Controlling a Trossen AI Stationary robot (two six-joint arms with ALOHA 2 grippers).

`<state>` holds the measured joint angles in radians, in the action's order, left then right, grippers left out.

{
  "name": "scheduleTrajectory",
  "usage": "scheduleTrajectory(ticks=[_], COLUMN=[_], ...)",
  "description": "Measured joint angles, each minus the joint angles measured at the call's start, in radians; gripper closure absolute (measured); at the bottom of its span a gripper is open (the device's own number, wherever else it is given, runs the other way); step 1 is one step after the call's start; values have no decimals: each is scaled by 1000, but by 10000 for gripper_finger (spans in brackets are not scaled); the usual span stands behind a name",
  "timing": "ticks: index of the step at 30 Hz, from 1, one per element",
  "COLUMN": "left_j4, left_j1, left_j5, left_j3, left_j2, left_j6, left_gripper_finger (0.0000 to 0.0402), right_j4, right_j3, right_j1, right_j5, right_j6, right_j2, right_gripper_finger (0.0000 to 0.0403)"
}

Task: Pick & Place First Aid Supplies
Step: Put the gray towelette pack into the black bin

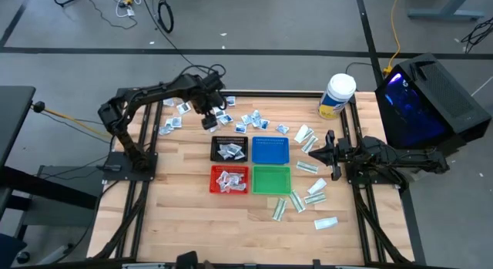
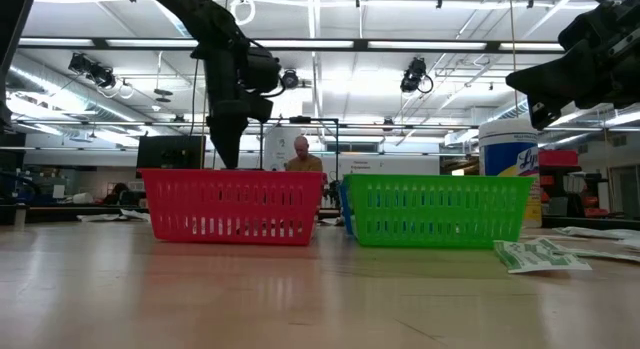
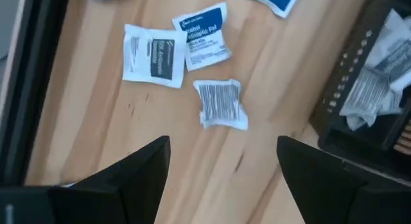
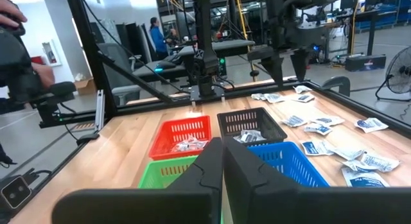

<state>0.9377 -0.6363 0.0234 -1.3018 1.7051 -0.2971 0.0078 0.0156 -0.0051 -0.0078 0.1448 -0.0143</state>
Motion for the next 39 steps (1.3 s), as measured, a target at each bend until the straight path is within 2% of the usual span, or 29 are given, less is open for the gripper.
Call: scheduleTrajectory(ticks=[4,10,20,29,36,39], left_j4=[-21,-148,-239,-465,-648,-740], left_j1=[-12,-13,-38,-64,-71,-80], left_j5=[1,0,15,122,123,157], left_j3=[12,101,244,403,556,614], left_j2=[12,10,-34,-167,-238,-244], left_j6=[-43,-55,-44,-2,-2,-1], left_gripper_finger=[106,106,106,106,106,106], right_j4=[0,0,0,0,0,0], right_j3=[0,0,0,0,0,0], right_j1=[0,0,0,0,0,0], right_j5=[0,-1,0,-1,0,-1], right_j6=[0,0,0,0,0,0], right_j2=[0,0,0,0,0,0], right_gripper_finger=[385,385,385,385,385,385])
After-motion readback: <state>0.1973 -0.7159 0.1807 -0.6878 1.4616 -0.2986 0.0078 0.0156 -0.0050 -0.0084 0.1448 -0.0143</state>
